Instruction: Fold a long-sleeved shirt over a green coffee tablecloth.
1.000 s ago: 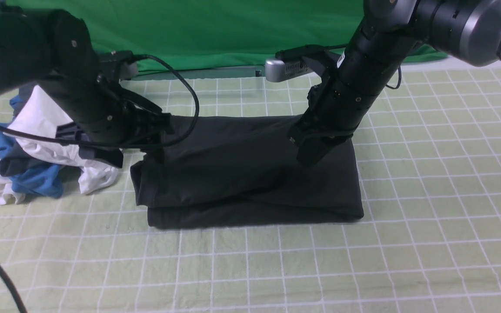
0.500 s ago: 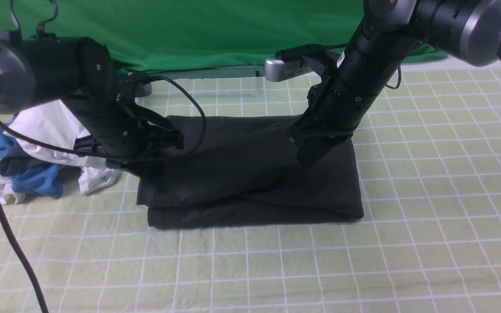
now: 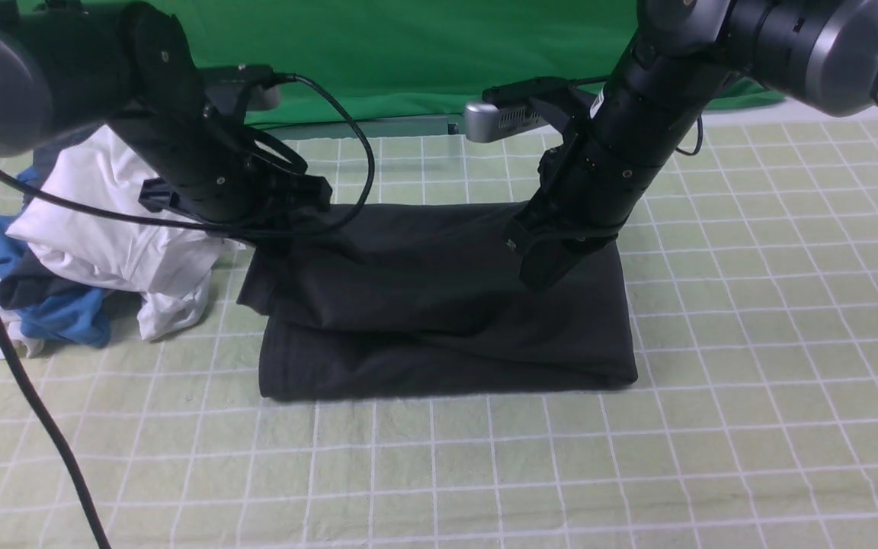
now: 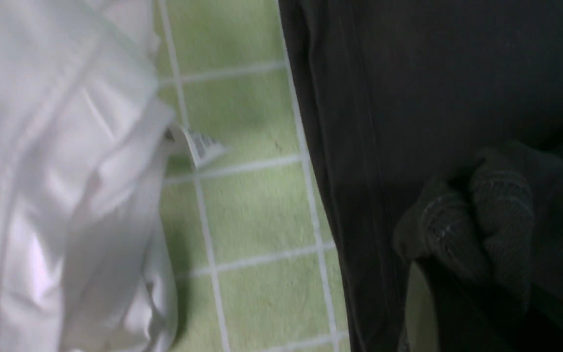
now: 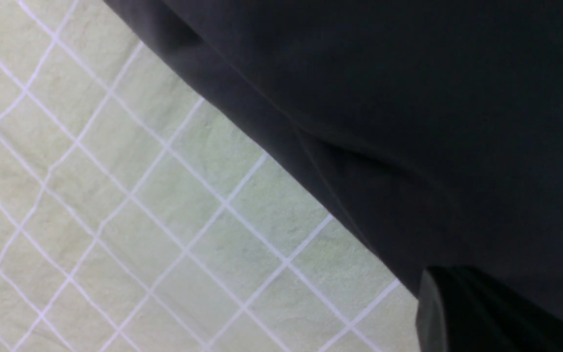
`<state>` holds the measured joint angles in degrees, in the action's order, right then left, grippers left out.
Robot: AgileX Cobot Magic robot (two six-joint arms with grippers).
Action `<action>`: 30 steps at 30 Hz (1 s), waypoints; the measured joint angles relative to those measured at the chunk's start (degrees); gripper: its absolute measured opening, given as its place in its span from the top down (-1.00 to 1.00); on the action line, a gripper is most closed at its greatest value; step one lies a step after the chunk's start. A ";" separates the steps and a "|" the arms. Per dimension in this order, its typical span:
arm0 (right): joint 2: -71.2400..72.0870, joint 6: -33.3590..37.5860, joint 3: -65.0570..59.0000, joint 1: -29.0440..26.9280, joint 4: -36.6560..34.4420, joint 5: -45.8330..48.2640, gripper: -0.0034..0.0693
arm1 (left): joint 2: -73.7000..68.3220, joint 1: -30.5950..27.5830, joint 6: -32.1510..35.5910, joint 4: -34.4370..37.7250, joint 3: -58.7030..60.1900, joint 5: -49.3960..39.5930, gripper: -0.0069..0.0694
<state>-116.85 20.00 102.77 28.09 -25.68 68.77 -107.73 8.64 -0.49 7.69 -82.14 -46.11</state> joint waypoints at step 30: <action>-2.24 0.00 0.00 0.00 0.00 0.87 0.90 | -3.88 0.00 -4.65 -11.85 -7.67 -12.58 -0.29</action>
<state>-119.09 20.00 102.77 28.09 -25.68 69.65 -111.61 8.64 -5.14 -4.16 -89.81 -58.69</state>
